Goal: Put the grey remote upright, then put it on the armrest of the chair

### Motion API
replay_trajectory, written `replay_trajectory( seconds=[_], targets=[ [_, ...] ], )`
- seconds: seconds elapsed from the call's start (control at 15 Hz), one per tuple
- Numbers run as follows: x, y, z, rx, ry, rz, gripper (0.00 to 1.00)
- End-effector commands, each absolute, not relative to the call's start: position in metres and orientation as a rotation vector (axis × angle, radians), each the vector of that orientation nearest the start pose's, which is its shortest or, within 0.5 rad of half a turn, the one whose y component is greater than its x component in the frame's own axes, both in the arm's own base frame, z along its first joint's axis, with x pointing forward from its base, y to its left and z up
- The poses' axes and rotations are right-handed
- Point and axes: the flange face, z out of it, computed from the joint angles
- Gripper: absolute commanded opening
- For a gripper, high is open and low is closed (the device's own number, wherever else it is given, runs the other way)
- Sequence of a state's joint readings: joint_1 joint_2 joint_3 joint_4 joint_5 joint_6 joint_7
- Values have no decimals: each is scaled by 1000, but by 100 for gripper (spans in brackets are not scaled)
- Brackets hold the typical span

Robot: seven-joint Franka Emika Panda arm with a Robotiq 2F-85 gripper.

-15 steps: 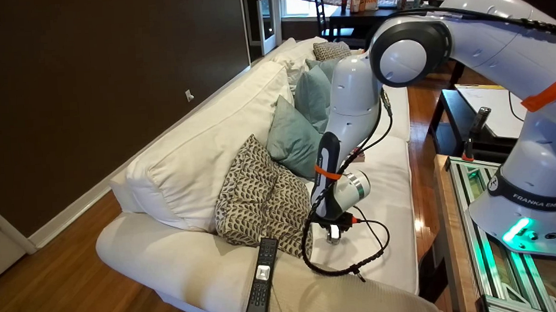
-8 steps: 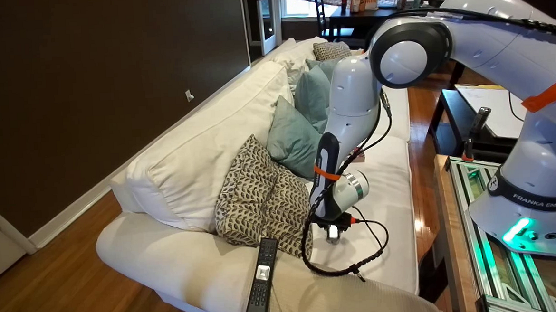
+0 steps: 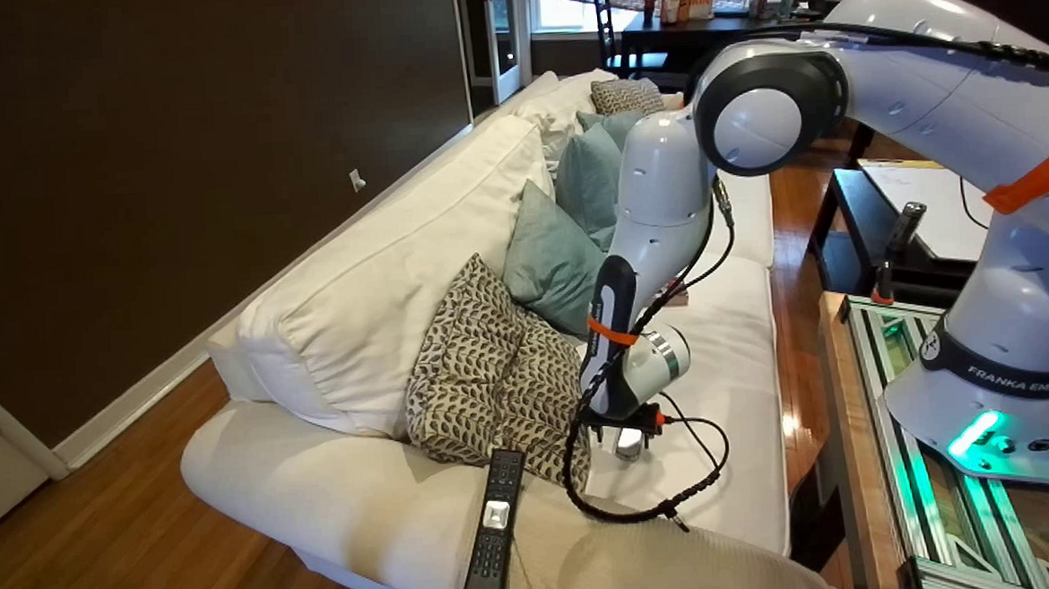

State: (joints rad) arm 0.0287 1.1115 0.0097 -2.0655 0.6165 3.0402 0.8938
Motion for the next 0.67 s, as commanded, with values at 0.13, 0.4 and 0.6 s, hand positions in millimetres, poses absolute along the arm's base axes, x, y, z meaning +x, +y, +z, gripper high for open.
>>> replay_trajectory(
  seconds=[0.13,0.4,0.6],
  targets=[
    [456,-19,-128,-2374,2107,218,75],
    [456,-16,-133,-2386,2105,228,47],
    [453,-14,-125,-2392,2103,207,31]
  ],
)
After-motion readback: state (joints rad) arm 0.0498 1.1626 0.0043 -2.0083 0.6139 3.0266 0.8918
